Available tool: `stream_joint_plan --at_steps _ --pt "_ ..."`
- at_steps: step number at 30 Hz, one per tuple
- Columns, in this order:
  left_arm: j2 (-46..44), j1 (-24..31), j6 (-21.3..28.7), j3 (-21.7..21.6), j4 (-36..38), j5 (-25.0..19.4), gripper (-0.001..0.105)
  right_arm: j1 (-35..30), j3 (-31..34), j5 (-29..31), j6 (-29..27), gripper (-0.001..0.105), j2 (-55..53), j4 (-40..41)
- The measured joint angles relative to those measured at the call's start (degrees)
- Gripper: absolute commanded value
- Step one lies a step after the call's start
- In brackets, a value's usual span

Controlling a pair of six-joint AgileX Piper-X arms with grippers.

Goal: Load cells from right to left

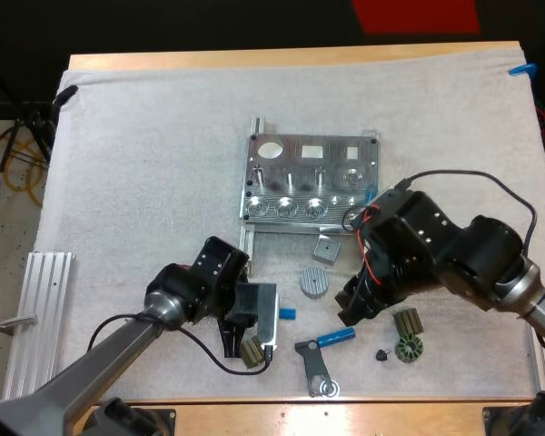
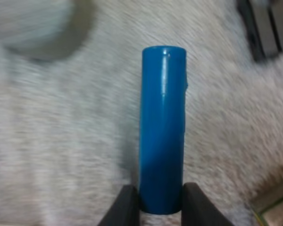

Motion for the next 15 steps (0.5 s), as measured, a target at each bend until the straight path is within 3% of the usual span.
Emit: stream_joint_plan --at_steps 7,15 --pt "-6.49 0.00 -5.74 -0.12 0.48 0.00 0.002 0.00 4.57 -5.86 5.34 0.051 0.00 -5.87" --pt "-14.99 0.00 -7.61 -0.12 1.28 2.43 0.002 0.00 6.80 -10.42 10.68 0.051 0.00 -13.94"
